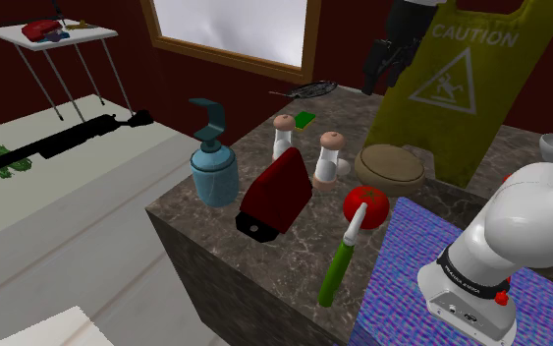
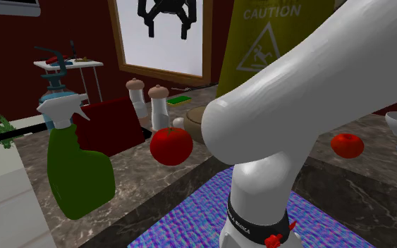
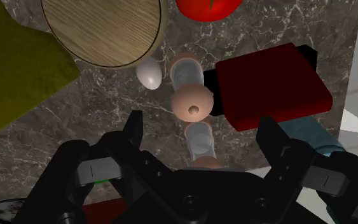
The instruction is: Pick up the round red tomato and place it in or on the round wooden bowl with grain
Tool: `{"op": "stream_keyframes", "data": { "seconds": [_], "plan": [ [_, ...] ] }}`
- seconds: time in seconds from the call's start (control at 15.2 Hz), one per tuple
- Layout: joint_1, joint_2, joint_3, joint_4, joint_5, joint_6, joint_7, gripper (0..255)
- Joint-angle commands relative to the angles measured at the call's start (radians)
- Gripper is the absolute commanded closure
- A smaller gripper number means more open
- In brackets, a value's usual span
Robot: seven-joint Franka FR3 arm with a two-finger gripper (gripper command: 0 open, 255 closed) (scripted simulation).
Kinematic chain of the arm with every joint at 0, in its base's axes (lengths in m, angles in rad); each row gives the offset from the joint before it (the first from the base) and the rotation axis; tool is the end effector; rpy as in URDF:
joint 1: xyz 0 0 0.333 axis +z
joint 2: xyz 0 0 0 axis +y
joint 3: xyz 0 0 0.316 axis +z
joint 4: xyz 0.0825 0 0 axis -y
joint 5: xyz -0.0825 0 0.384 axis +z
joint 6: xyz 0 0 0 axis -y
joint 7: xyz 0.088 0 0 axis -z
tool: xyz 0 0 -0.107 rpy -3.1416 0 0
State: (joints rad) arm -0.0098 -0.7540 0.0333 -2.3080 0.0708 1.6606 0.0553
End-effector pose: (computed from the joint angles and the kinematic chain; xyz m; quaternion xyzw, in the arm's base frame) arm 0.3251 0.0180 0.6117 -0.9981 0.0211 -0.0522 0.0258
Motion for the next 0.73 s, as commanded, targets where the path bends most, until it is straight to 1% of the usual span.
{"op": "stream_keyframes", "data": {
  "seconds": [0.0, 0.66],
  "plan": [
    [0.0, 0.0, 0.0, 0.0, 0.0, 0.0, 0.0, 0],
    [0.112, -0.032, 0.062, -0.278, -0.017, 0.09, -0.15, 0]
  ]
}}
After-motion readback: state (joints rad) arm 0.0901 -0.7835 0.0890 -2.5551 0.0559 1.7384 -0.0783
